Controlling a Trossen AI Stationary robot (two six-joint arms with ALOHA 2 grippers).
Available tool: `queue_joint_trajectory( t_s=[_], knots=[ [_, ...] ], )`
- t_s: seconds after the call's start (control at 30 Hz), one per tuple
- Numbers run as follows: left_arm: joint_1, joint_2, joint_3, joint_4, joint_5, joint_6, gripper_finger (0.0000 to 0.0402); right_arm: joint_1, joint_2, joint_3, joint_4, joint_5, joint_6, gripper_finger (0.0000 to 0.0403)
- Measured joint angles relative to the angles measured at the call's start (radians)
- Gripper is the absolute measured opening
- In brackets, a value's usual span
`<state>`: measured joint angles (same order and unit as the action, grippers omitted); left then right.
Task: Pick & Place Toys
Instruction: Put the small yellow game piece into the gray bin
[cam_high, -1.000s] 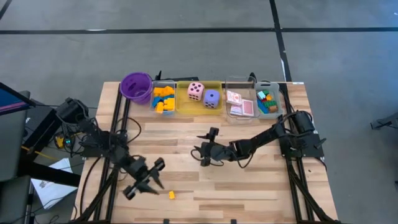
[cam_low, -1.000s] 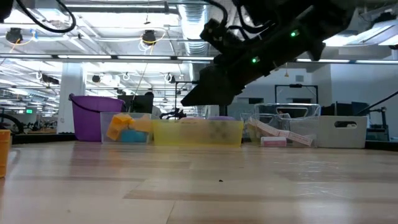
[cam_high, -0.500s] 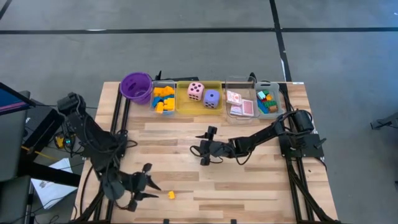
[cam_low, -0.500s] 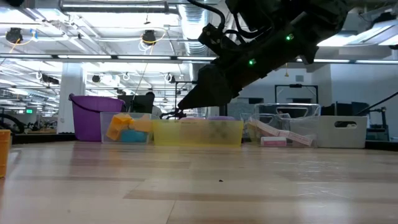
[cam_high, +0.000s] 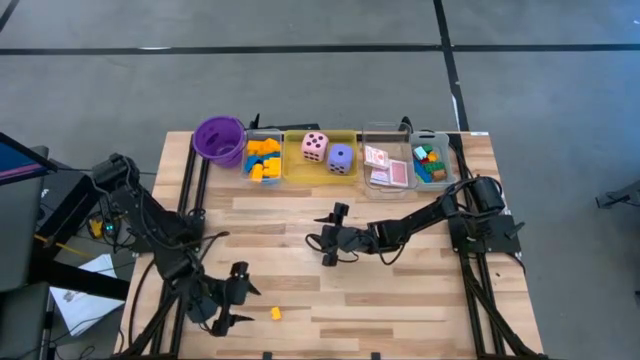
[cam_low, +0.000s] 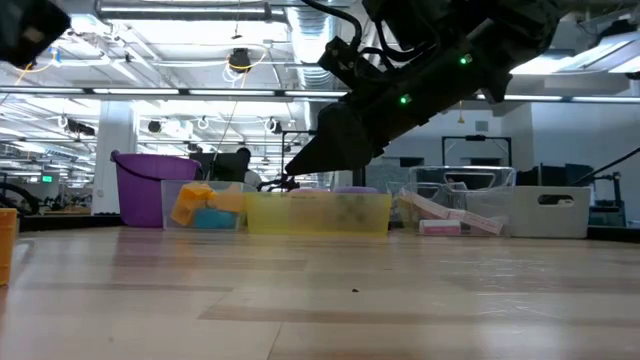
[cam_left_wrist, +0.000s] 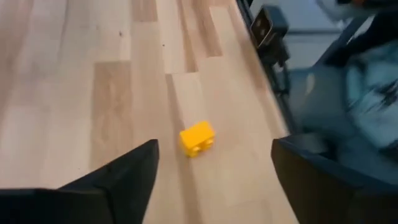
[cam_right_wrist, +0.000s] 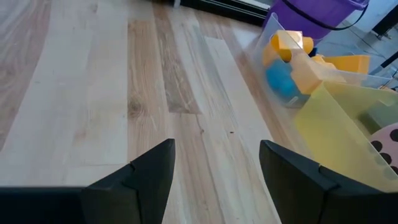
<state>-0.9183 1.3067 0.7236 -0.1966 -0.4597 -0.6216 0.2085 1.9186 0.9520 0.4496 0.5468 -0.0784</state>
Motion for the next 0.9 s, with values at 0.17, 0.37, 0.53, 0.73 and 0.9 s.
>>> queue_joint_trajectory(
  t_s=[0.17, 0.37, 0.53, 0.73, 0.9],
  knots=[
    [0.04, 0.005, -0.001, -0.012, 0.004, 0.197, 0.0338, 0.0, 0.0, 0.0, 0.0, -0.001, -0.008, 0.0228],
    [0.152, 0.092, -0.001, 0.005, 0.182, 0.423, 0.0339, 0.0, 0.0, 0.0, -0.004, -0.001, -0.008, 0.0228],
    [0.233, 0.199, -0.002, 0.052, 0.329, 0.519, 0.0328, 0.015, 0.0, 0.0, -0.03, -0.001, 0.0, 0.0228],
    [0.26, 0.274, -0.002, 0.162, 0.405, 0.599, 0.0324, 0.045, 0.0, 0.0, -0.039, -0.001, 0.022, 0.0228],
    [0.259, 0.323, -0.002, 0.235, 0.443, 0.668, 0.0324, 0.054, 0.0, 0.0, -0.038, -0.001, 0.061, 0.0228]
  ],
)
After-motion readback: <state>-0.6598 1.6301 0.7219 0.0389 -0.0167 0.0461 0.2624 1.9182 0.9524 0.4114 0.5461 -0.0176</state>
